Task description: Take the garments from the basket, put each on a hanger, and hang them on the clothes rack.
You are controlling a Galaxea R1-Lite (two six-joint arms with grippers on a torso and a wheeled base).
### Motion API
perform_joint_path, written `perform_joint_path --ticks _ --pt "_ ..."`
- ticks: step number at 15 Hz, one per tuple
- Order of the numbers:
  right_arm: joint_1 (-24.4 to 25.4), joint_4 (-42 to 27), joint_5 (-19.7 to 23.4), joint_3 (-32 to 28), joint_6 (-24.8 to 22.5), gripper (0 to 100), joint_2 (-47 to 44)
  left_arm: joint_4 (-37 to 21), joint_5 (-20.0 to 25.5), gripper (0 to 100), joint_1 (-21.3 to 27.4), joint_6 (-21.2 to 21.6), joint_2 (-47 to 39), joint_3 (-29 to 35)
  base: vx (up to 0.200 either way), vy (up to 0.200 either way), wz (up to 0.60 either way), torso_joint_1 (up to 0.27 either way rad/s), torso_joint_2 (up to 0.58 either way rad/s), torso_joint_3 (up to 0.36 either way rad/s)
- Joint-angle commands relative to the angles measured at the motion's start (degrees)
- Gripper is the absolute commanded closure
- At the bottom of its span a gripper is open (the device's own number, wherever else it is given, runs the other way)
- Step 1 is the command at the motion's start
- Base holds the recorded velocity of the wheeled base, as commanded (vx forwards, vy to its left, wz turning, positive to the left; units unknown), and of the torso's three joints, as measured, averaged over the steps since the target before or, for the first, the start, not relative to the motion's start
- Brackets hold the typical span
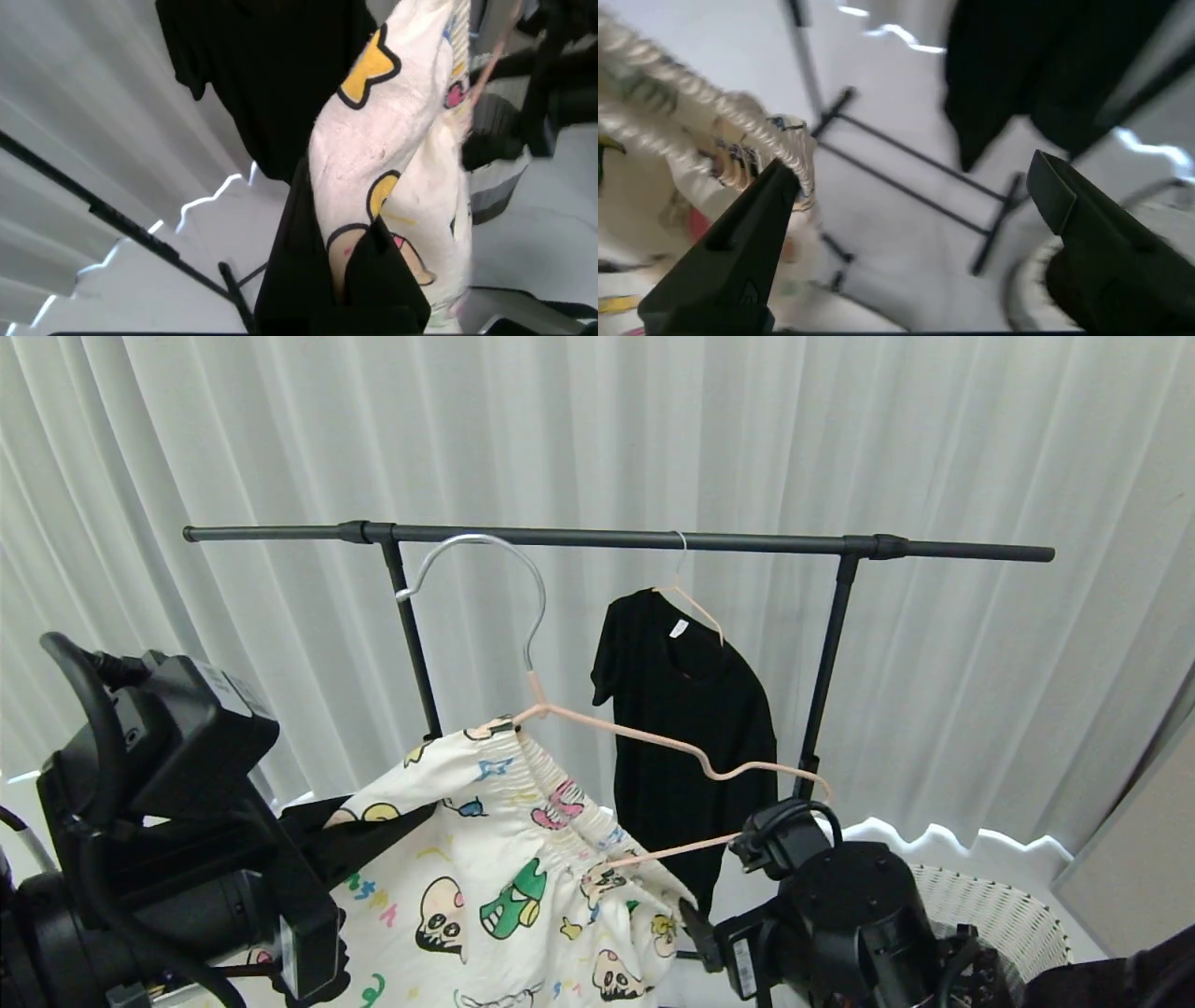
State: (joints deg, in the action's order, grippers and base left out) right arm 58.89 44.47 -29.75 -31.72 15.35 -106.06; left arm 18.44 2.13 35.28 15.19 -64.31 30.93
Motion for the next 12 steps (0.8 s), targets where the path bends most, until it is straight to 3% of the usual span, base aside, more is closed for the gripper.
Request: perform_joint_path --ticks 1,4,12 --pt "-6.07 0.0 0.21 1.31 -3.13 0 3.49 0.36 -0.02 100 -1.27 0.89 1.82 -2.63 0.0 0.0 0.0 0.0 0.0 0.0" --pt "-10.11 0.0 2.41 -0.18 -6.91 0 5.34 0.36 -0.02 100 -1.27 4.67 3.13 -7.2 0.0 0.0 0.0 0.0 0.0 0.0" --pt "-14.51 -1.4 5.93 -3.08 -12.62 0 8.59 0.36 -0.11 100 -2.94 7.93 2.43 -11.86 0.0 0.0 0.0 0.0 0.0 0.0"
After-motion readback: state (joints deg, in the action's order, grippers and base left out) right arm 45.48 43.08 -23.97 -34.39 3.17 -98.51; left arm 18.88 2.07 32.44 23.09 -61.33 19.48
